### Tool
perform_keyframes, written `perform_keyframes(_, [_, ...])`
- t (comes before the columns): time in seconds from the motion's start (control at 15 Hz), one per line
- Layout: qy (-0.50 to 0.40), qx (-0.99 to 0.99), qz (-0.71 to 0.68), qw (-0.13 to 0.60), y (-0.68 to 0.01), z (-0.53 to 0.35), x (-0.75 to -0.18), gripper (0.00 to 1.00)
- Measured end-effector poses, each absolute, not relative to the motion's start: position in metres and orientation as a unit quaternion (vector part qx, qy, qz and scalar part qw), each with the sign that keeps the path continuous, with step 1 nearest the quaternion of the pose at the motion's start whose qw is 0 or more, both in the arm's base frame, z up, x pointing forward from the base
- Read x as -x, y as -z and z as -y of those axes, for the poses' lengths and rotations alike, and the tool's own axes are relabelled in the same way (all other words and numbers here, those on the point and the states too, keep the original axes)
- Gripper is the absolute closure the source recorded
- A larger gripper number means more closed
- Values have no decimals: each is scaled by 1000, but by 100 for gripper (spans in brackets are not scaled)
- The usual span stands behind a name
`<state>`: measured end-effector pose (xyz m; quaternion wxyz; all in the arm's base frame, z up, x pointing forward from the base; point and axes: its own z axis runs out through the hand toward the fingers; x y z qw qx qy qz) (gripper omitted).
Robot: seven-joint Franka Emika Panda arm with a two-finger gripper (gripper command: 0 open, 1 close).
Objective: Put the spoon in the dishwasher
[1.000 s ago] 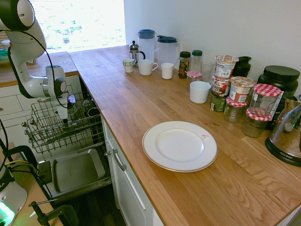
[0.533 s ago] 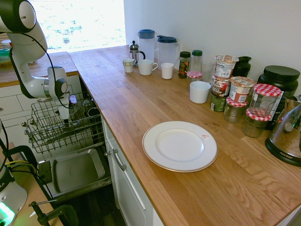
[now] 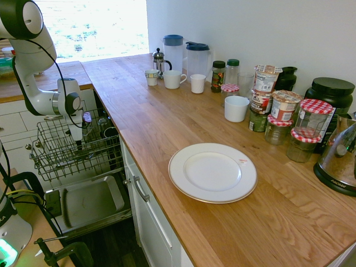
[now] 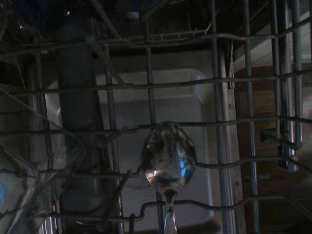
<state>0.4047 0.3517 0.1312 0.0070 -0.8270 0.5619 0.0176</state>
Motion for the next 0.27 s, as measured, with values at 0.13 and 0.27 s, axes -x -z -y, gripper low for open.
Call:
perform_keyframes(0.13, [-9,826,-564,18,-149,-351,-411,0])
perform_keyframes(0.27, [2,825,-564,26,-178,-349,-411,0])
